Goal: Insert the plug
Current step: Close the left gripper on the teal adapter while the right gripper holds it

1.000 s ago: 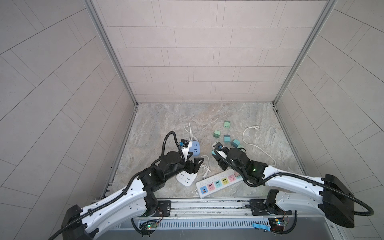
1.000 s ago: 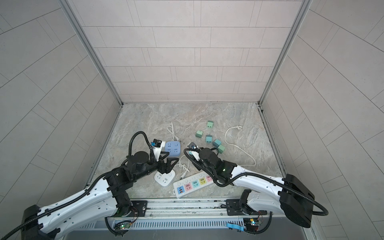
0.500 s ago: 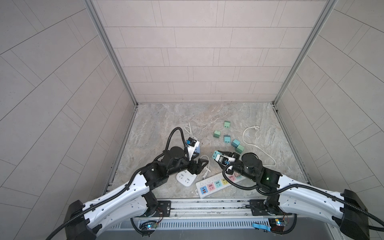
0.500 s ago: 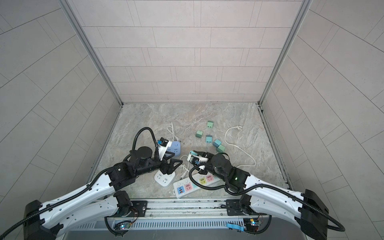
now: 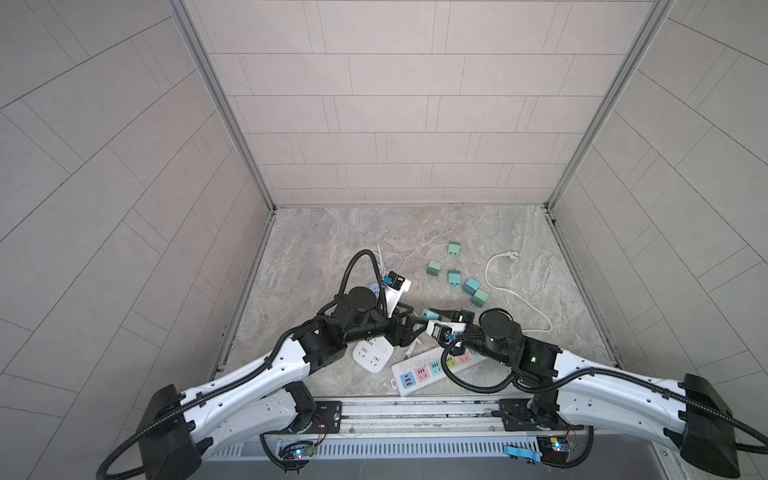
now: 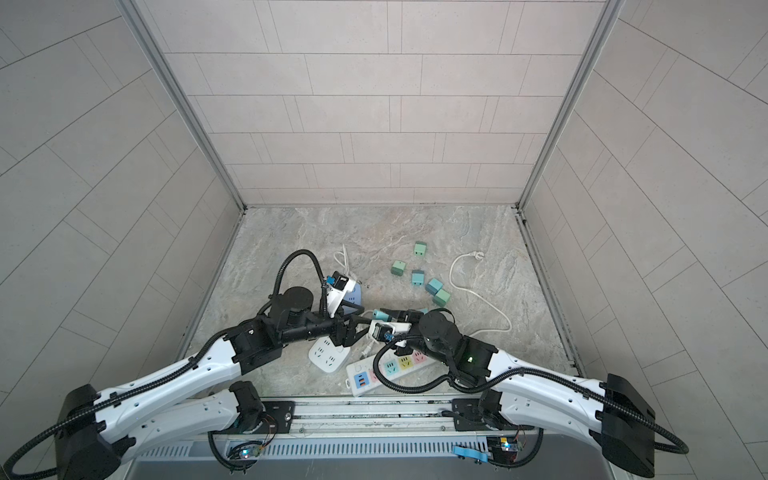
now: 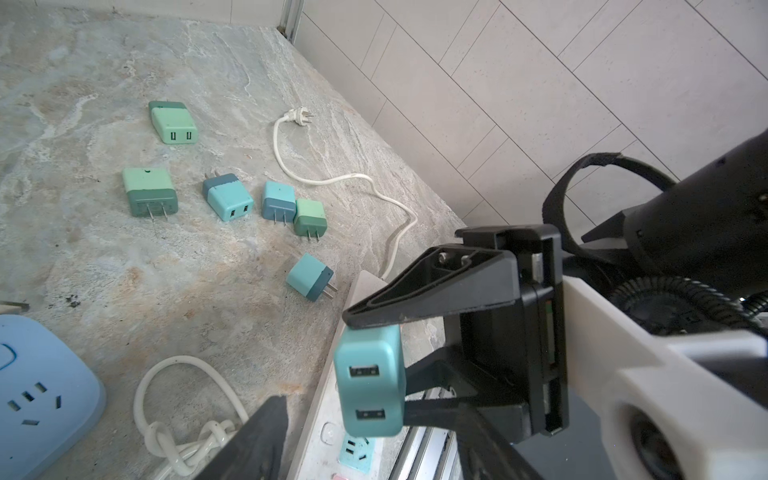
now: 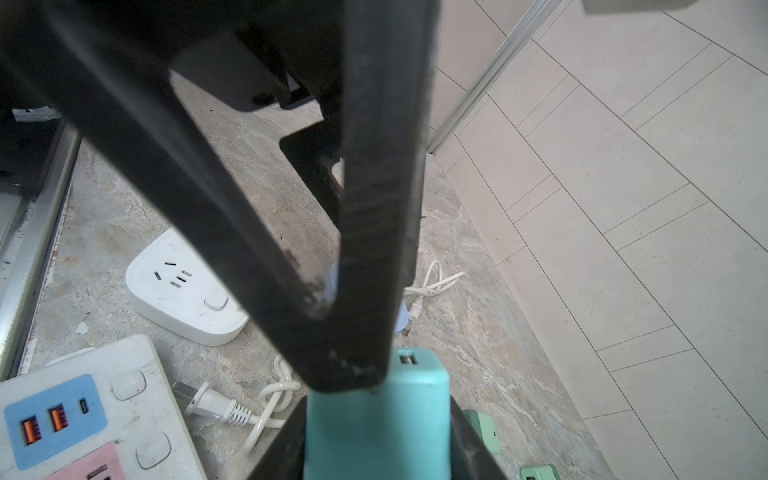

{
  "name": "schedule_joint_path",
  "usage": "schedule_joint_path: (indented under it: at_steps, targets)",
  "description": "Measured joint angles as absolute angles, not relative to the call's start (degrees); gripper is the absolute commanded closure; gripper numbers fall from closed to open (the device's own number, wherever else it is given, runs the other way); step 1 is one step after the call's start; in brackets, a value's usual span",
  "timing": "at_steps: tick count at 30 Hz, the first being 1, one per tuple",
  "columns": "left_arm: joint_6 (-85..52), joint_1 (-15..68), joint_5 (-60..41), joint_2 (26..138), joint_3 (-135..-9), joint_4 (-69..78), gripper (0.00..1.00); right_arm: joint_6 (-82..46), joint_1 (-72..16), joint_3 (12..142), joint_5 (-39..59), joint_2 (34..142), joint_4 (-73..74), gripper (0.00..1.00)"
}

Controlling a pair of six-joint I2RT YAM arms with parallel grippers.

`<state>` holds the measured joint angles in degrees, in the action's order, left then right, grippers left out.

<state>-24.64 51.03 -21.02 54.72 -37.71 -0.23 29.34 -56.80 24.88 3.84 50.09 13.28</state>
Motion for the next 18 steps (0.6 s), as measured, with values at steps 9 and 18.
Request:
schedule_joint_path:
  at_steps: [9, 18]
  targets:
    - [-24.67, 51.96, -21.96, 58.00, -38.37, 1.69, 0.33, 30.11, -57.43, 25.30, 3.92, 50.11, 13.52, 0.98]
    - [-24.69, 52.27, -22.31, 61.34, -38.37, 2.50, 0.41, 30.65, -57.87, 25.61, 4.12, 50.11, 13.67, 0.98]
